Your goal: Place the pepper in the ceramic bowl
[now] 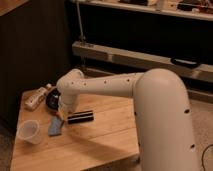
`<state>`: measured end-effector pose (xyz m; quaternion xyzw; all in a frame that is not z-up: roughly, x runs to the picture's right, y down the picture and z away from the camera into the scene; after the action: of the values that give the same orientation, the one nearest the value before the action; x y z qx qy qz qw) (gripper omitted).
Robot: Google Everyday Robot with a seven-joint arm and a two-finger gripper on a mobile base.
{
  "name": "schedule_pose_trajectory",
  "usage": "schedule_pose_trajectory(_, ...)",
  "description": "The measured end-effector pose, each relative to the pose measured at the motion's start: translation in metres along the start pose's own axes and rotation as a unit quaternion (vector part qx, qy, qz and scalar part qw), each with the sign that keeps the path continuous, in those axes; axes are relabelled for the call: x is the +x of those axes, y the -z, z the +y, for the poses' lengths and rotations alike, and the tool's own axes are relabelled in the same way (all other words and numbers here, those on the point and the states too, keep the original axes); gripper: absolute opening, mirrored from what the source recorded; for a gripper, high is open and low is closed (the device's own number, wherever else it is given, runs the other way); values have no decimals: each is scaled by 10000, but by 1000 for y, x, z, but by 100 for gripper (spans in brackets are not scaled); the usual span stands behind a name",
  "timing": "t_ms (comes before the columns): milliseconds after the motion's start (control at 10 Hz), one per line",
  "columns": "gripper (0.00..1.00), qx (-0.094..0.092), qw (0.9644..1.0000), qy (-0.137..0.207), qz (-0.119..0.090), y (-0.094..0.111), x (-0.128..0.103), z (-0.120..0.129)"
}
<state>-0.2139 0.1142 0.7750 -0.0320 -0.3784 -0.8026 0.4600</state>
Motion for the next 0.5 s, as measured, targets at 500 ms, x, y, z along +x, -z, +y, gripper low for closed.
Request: schedule_pose_trajectory(500, 33, 154, 9981, -225, 553, 91, 34, 28)
